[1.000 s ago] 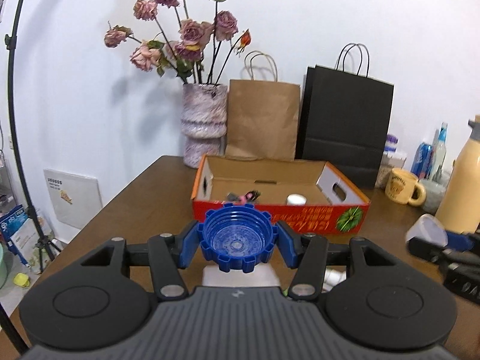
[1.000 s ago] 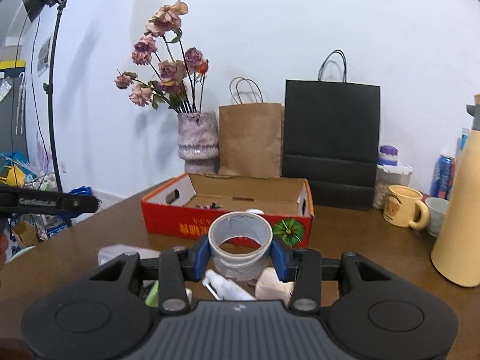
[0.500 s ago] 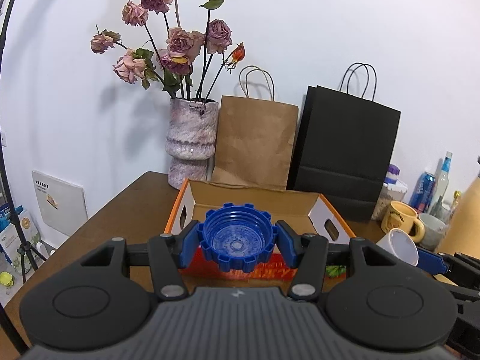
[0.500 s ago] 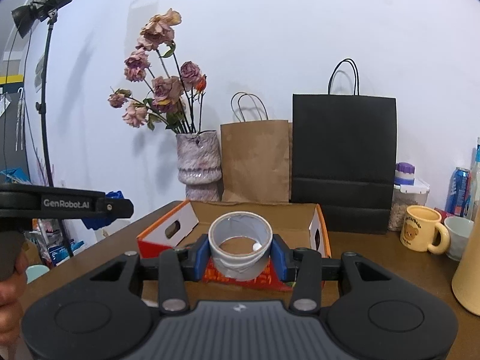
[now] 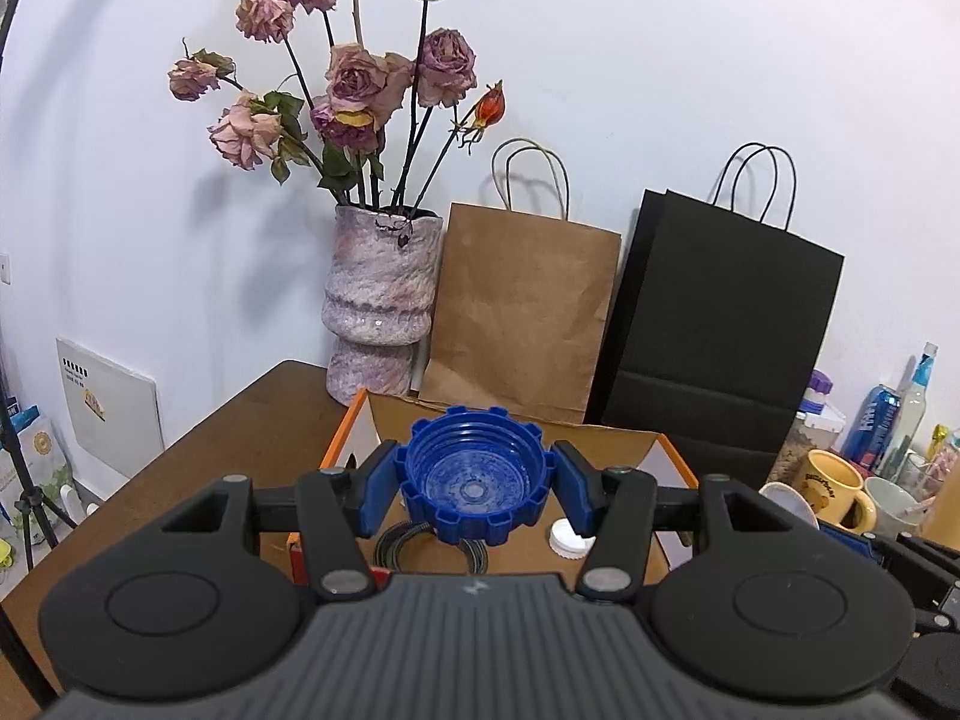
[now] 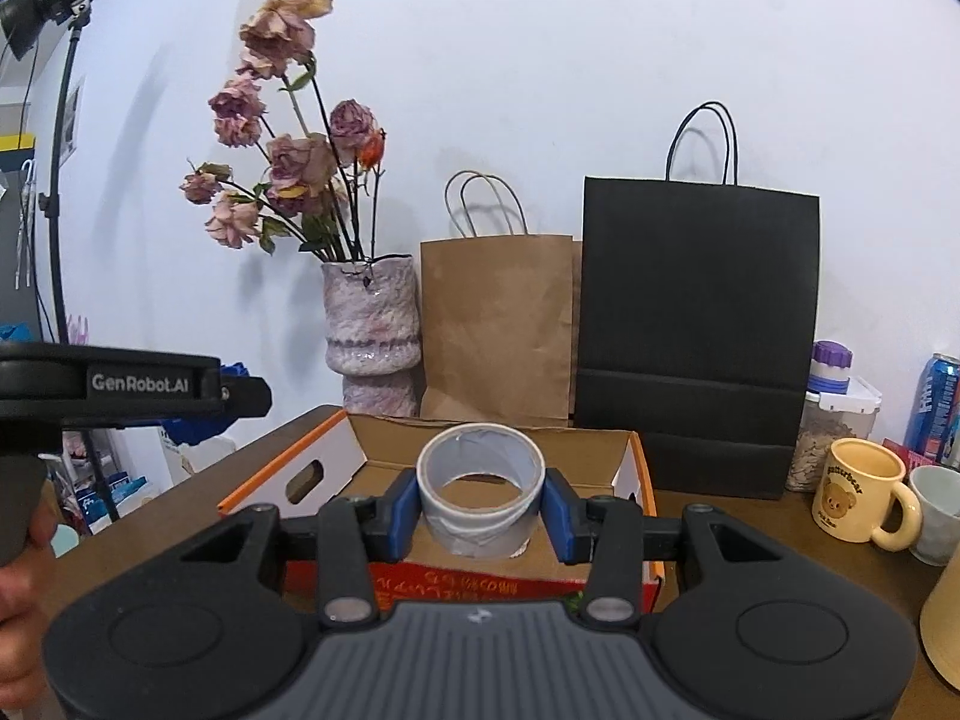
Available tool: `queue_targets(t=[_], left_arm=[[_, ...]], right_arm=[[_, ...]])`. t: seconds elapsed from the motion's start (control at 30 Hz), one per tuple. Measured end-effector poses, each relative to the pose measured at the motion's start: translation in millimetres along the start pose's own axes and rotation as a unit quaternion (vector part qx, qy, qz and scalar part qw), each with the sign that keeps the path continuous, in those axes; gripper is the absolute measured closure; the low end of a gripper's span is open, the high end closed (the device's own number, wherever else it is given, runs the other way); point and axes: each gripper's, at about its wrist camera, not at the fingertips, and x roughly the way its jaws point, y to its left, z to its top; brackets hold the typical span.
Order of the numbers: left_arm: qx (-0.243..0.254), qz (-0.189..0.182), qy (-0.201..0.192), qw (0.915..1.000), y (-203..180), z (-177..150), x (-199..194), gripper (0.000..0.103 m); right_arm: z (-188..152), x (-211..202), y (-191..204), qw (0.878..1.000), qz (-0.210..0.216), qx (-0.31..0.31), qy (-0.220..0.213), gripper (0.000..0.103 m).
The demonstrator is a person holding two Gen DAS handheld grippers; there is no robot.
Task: Organize rigid objects
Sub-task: 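Carry the blue cap and tape roll into the red box and release both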
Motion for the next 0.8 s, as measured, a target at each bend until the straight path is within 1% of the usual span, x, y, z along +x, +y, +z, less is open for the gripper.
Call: queue_targets(t=[0.13,0.47,0.8], left_arm=[[-0.001,0.007,0.005,1.0,0,4,18,0.048],[0.003,0.024,0.033,0.9992,0,8,66,0.048],[0.009,0.046,0.066,0.9967,7,6,110,0.048]], right_arm=[[5,19,-5,1.0,0.0,0.003,0.003,0.061],[14,68,-11,1.0,0.002,0.005,0.021,0.061],[17,114,-17,0.999,0.004,0.005,0.05,0.061]])
